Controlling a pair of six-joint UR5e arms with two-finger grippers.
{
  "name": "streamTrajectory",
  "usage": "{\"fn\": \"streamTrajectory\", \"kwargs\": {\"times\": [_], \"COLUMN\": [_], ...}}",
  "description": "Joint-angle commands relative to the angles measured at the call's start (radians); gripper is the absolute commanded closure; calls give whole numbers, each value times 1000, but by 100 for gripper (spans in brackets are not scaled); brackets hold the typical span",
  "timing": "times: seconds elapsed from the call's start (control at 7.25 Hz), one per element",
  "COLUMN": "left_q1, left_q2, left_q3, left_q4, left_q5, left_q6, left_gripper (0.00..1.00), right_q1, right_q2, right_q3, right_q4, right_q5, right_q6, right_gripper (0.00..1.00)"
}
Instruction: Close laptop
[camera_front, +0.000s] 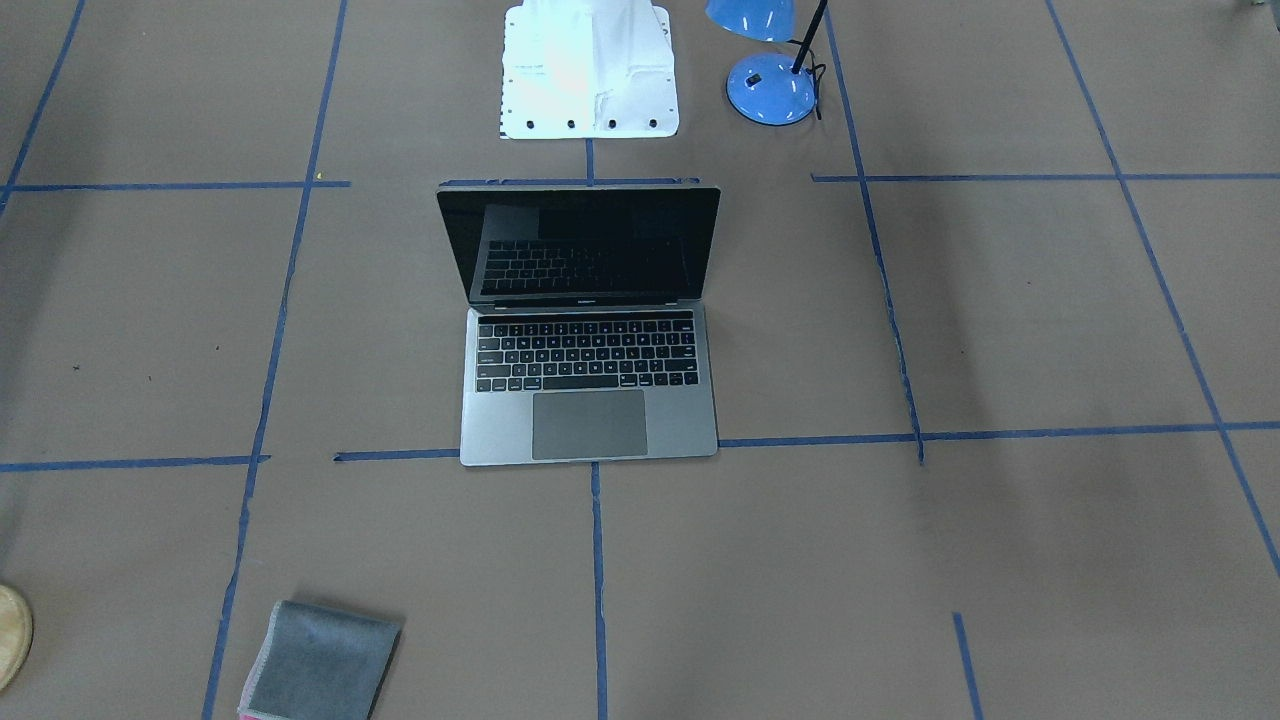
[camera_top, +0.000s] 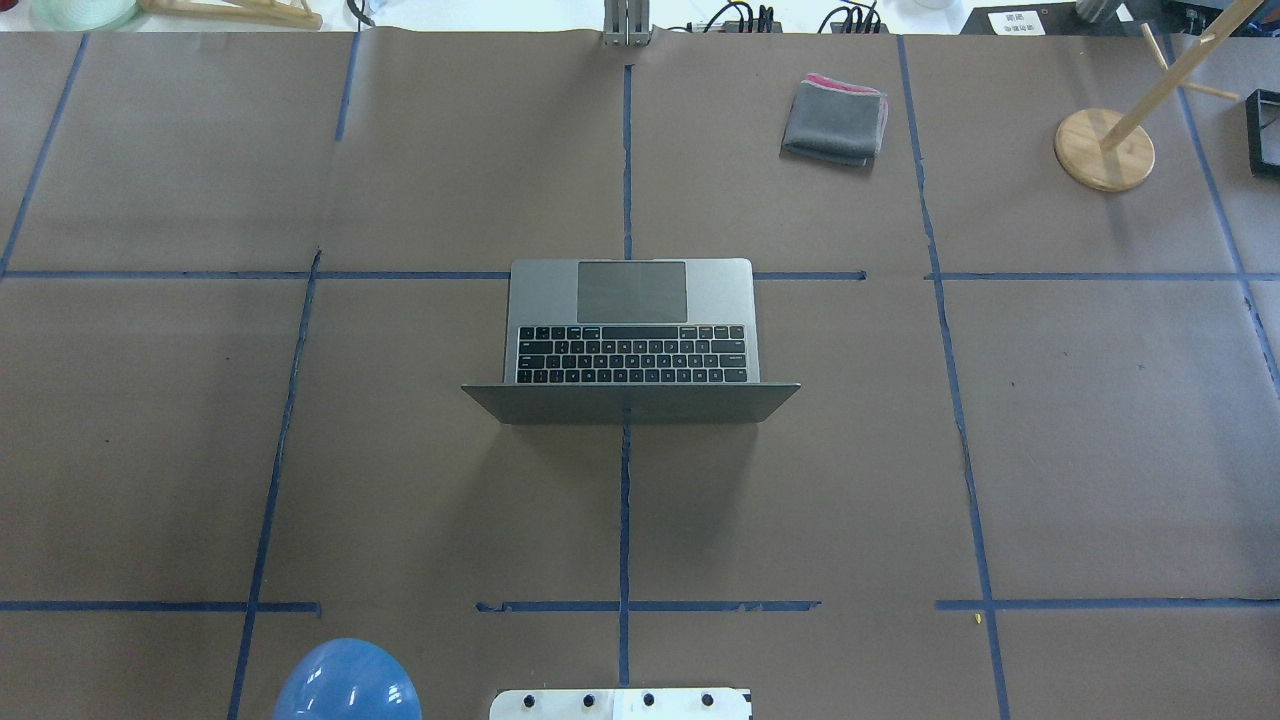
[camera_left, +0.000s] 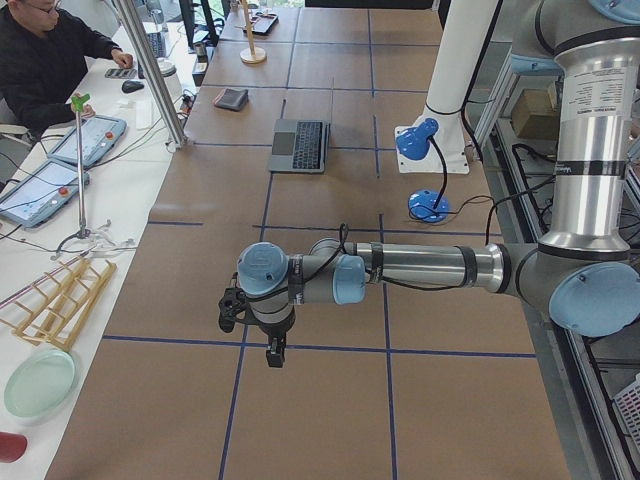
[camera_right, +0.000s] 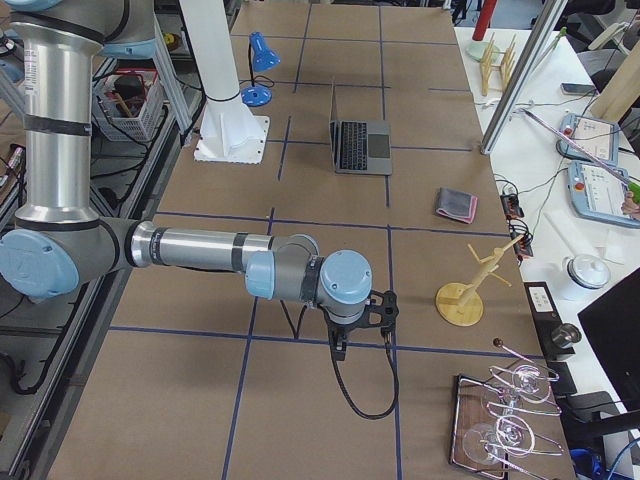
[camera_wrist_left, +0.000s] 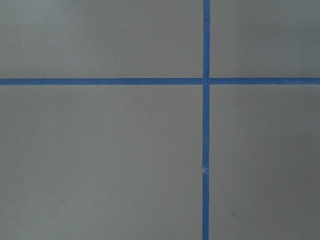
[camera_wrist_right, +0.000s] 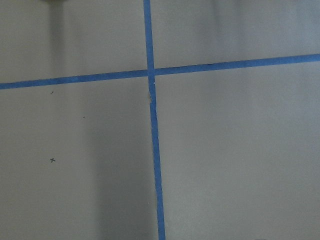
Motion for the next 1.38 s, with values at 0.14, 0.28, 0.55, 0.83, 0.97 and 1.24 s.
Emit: {"fn": "streamTrajectory", "kwargs": {"times": [0.14, 0.28, 0.55, 0.83, 0.97, 1.24], "left_q1": [0, 0, 0, 0, 0, 0], "left_q2": [1, 1, 1, -4, -4, -7], "left_q3": [1, 1, 1, -3, -16, -70], "left_q4": [-8, -8, -8, -10, -8, 7], "left_q5": [0, 0, 0, -1, -5, -8], "left_q6": [0, 0, 0, 0, 0, -9], "left_gripper": [0, 0, 0, 0, 0, 0], "right_q1": [0, 0, 0, 0, 0, 0], "right_q2": [-1, -1, -1, 0, 3, 3], "right_q3": [-2, -2, -2, 1, 6, 6], "right_q4": [2, 2, 2, 2, 12, 12], "right_q5": [-1, -1, 0, 0, 2, 2], "right_q6": [1, 1, 1, 2, 10, 10], "right_gripper": [0, 0, 0, 0, 0, 0]}}
